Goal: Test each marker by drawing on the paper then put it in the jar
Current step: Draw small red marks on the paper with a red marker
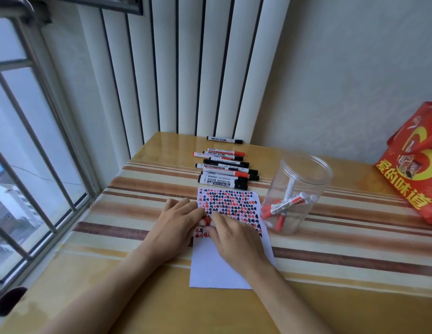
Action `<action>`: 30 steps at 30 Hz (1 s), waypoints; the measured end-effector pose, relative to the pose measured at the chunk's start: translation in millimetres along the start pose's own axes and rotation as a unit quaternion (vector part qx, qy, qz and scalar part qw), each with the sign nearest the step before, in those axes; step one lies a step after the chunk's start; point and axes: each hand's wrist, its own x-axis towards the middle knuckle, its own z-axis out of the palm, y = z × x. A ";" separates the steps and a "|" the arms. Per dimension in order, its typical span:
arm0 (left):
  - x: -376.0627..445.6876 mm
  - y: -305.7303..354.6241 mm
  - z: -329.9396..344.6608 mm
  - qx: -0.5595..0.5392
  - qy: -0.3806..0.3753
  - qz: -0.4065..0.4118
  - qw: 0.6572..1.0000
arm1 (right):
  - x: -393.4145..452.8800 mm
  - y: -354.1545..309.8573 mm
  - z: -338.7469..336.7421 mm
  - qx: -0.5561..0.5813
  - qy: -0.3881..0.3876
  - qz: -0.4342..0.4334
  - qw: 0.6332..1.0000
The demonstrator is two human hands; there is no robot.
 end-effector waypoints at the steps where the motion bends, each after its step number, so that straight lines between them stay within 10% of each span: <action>1: 0.6 0.5 0.1 0.002 0.013 0.002 1.000 | 1.7 -0.5 -1.2 -0.005 0.008 0.002 1.000; 16: 6.2 -0.8 9.5 0.036 0.080 0.027 0.996 | 0.8 3.6 -13.2 0.004 0.009 0.055 0.998; 30: 21.2 -13.6 28.2 -0.061 -0.017 -0.172 0.983 | -0.8 6.5 -9.0 0.227 0.113 0.196 0.947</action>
